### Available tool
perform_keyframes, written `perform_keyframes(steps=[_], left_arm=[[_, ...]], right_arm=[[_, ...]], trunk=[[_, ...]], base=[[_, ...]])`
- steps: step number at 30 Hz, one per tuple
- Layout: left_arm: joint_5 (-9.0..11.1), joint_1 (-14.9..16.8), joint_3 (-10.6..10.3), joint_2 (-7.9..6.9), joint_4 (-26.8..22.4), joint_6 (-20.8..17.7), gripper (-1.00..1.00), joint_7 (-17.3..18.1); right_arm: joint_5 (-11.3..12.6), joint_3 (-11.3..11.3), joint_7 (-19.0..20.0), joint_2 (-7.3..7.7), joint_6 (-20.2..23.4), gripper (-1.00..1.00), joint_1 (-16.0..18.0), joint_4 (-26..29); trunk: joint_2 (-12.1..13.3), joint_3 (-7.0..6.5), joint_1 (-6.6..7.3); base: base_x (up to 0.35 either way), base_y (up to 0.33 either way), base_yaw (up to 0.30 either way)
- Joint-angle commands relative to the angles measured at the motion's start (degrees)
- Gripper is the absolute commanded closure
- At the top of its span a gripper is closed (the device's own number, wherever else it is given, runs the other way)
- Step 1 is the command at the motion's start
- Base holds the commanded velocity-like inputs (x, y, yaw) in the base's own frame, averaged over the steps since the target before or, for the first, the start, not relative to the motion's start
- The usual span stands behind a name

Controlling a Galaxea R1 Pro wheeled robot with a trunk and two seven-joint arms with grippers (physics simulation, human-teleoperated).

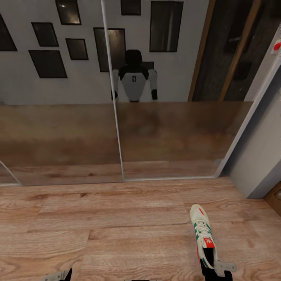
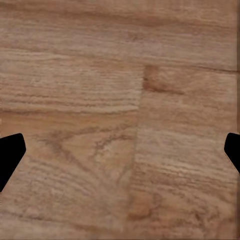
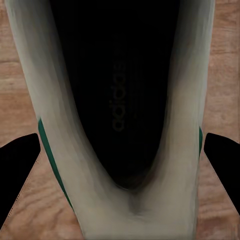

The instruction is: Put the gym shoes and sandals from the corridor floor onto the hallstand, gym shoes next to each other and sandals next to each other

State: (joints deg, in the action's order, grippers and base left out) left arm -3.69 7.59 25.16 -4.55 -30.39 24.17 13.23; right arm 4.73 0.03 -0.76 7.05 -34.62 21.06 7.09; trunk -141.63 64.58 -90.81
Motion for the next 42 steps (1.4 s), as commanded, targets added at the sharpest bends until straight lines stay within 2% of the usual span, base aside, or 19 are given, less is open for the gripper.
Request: perform_keyframes(steps=[1,11,23,42], left_arm=[[-0.47,0.05,0.49,0.06,0.05,0.18,-1.0,0.49],[-0.57,0.05,0.5,0.07,0.07,0.18,-1.0,0.48],[-0.68,0.05,0.51,0.07,0.07,0.23,-1.0,0.48],[-1.4,0.05,0.66,0.65,0.07,0.18,-1.0,-0.27]], right_arm=[[0.46,0.06,0.15,-0.01,-0.18,1.0,-0.05,-0.07],[0.53,0.06,0.06,-0.46,-0.1,1.0,-0.28,-0.76],[0.55,0.06,0.06,-0.46,-0.1,1.0,-0.28,-0.76],[0.52,0.06,-0.1,-0.46,-0.1,1.0,-0.29,-0.76]], trunk=[[0.4,-0.23,0.24],[4.41,-2.62,2.43],[4.41,-2.66,2.43],[4.41,-2.66,2.43]], base=[[0.0,0.0,0.0],[0.0,0.0,0.0],[0.0,0.0,0.036],[0.0,0.0,0.256]])
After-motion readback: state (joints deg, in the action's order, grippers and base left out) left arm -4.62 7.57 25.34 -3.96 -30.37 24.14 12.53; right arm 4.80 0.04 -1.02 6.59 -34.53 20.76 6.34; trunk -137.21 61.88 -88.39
